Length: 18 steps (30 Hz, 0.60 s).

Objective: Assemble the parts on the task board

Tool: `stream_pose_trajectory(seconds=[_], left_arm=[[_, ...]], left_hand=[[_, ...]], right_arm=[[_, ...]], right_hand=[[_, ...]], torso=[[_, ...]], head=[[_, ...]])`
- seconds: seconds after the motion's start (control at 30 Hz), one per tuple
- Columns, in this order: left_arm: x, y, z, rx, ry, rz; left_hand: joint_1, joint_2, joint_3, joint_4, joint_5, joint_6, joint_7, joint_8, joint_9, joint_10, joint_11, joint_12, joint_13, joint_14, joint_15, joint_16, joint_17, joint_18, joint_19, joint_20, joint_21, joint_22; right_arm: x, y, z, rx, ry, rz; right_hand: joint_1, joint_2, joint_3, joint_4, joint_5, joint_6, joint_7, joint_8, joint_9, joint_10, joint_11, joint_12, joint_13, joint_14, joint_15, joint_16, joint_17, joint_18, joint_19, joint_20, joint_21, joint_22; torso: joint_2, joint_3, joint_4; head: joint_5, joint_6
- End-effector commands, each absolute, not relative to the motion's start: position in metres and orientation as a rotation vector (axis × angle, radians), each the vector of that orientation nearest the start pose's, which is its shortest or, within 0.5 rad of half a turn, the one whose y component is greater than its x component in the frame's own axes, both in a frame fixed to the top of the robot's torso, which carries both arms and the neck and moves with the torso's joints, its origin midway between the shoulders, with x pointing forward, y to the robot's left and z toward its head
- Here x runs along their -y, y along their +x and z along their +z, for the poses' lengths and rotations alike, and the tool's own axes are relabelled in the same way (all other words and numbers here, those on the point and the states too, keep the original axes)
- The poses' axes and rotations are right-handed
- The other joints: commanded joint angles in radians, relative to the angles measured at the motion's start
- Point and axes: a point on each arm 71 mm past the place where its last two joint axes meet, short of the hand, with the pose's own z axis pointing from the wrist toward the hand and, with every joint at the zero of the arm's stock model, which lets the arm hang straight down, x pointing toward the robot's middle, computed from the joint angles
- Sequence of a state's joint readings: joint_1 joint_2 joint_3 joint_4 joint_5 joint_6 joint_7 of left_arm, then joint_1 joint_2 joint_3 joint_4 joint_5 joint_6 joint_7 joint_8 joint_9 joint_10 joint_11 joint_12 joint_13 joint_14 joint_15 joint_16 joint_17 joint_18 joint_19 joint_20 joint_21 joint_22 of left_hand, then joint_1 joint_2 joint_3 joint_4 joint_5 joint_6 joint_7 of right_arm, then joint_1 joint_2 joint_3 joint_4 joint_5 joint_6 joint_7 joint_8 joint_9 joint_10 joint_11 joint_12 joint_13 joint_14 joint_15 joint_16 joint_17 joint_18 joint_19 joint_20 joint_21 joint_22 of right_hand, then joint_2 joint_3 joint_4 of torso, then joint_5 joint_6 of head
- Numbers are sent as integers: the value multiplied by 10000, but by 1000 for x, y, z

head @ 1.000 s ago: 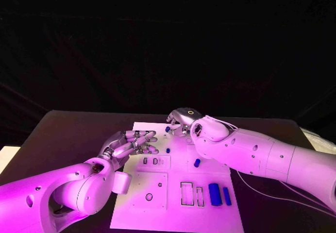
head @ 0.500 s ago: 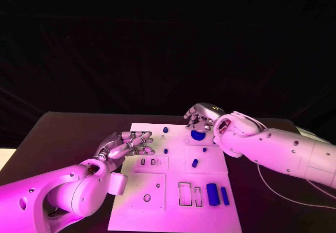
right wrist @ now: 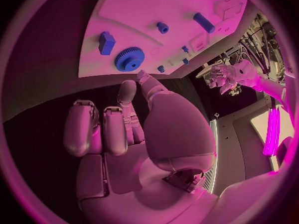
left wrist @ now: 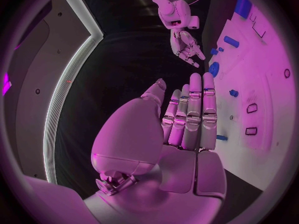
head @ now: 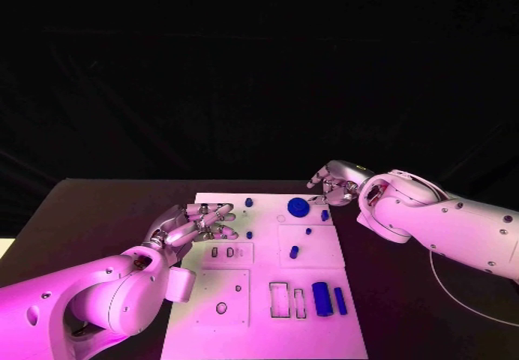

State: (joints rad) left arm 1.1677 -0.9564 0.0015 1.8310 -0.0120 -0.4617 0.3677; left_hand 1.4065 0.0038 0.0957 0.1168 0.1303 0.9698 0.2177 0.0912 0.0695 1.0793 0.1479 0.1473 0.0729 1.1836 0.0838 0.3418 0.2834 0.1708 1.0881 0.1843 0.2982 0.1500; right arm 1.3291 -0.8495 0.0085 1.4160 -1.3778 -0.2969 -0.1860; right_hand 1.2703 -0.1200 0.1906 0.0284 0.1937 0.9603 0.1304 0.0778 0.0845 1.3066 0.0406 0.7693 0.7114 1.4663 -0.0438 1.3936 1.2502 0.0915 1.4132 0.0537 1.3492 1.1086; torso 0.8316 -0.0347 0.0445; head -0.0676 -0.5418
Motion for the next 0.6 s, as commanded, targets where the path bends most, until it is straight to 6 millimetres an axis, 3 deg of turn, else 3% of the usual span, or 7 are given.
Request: stream_pose_trajectory(seconds=[0.03, 0.2, 0.3, 0.6], left_arm=[[-181, 429, -153, -14422, -11217, -16220], [-180, 429, -153, -14413, -11209, -16233], [-181, 429, -153, -14362, -11202, -16213], [-180, 430, -153, -14300, -11184, -16208]], left_hand=[[123, 1, 0, -79, 43, -49, 8, -35, -8, -59, 21, -47, -11, -78, -14, 51, 9, 74, 23, 6, 16, 9], [123, 1, 0, -79, 43, -49, 8, -35, -8, -59, 21, -47, -11, -78, -14, 51, 9, 74, 23, 6, 16, 9], [127, 5, 8, -86, 43, -43, 7, -32, -6, -55, 19, -43, -10, -80, -15, 57, 16, 74, 23, 5, 17, 11], [127, 5, 9, -86, 42, -42, 6, -31, -5, -54, 19, -42, -10, -80, -16, 59, 19, 75, 24, 5, 17, 11]], right_arm=[[242, 534, -116, -16373, 163, 4540], [233, 538, -120, -16479, 24, 4515], [229, 543, -122, -16397, -271, 4288], [221, 551, -130, -16503, -732, 4027]], right_hand=[[132, 38, -164, 129, 62, -244, 98, -81, -43, -149, 49, 590, 749, 577, 89, 123, 167, -76, -32, 141, 79, 88], [247, 84, -272, 258, 94, -297, 116, -74, -40, -159, 75, 1114, 1424, 593, 127, 246, 341, -78, -31, 165, 163, 201], [285, 98, -312, 309, 135, -319, 125, -76, -40, -119, 84, 1357, 1722, 594, 135, 277, 381, -83, -31, 175, 193, 242], [380, 134, -417, 417, 149, -253, 124, -25, -13, 166, 89, 2313, 2783, 659, 148, 539, 820, -101, -15, 191, 283, 378]], torso=[[-4, -12, 6], [0, -24, 27], [-5, -25, 8], [-4, -38, 21]], head=[[-27, 10], [-6, -39], [38, -72], [-28, -102]])
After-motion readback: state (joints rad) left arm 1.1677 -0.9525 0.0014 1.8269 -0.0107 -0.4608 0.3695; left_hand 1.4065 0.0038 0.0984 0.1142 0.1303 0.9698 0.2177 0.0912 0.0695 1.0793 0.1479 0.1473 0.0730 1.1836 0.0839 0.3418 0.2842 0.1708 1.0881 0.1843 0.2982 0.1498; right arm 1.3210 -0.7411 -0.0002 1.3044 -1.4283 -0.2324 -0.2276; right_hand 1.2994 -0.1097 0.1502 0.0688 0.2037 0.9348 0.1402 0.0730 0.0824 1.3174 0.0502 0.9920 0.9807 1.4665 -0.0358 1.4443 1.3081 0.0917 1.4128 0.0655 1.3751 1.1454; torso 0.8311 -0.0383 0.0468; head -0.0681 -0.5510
